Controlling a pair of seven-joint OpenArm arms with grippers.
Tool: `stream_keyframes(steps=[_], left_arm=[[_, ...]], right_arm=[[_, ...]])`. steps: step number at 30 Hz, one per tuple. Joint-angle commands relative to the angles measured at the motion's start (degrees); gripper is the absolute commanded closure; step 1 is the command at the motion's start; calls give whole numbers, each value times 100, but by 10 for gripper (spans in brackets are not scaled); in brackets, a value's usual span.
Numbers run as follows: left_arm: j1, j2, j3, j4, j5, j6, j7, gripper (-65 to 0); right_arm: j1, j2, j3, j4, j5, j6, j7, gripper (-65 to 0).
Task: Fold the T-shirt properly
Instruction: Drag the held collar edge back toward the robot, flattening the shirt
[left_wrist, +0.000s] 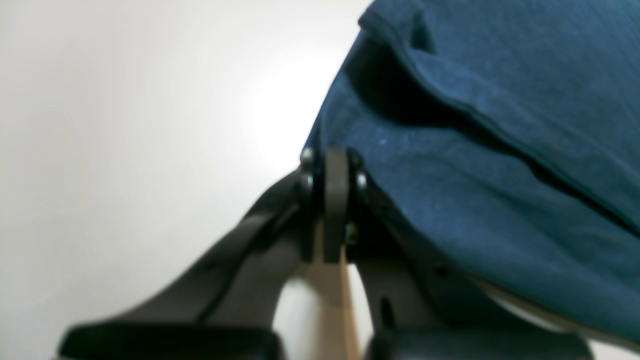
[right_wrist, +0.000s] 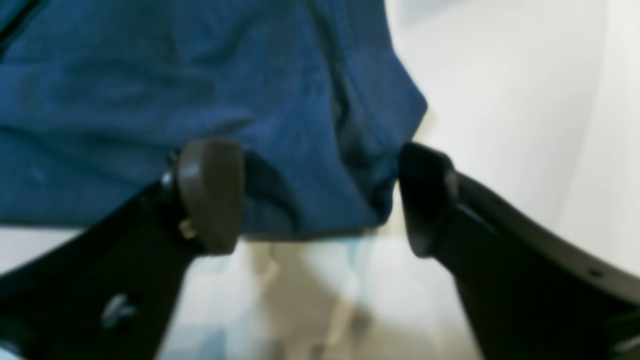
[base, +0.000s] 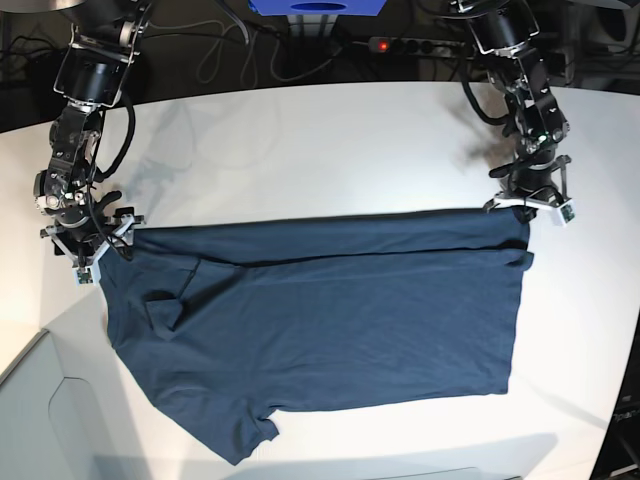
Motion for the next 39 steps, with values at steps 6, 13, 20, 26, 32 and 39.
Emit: stream_keyframes(steps=[6,13,20,26,32,39], left_arm=[[-21,-53,-17,82,3,-3,-46,0],[49,-62,-17,407,3,6,-38,0],[40,-62,-17,1075,3,23,15,0],[-21,-79,-17,1330,3,41,24,0],[-197,-97,-26,1691,3,41,323,0],[-153,-62,-26,1726,3,23,419,0]], right_arm=[[54,167,22,20,-52,40,-32,0],[45,220,22,205,-52,40,-58,-1],[80,193,22,1154,-52,49,-603,-1],[274,123,22,1787,-26,49,-726,-1],[564,96,5,1796,-52,49,-788,-1],[757,61,-57,1840,-26,49,-981,-1]])
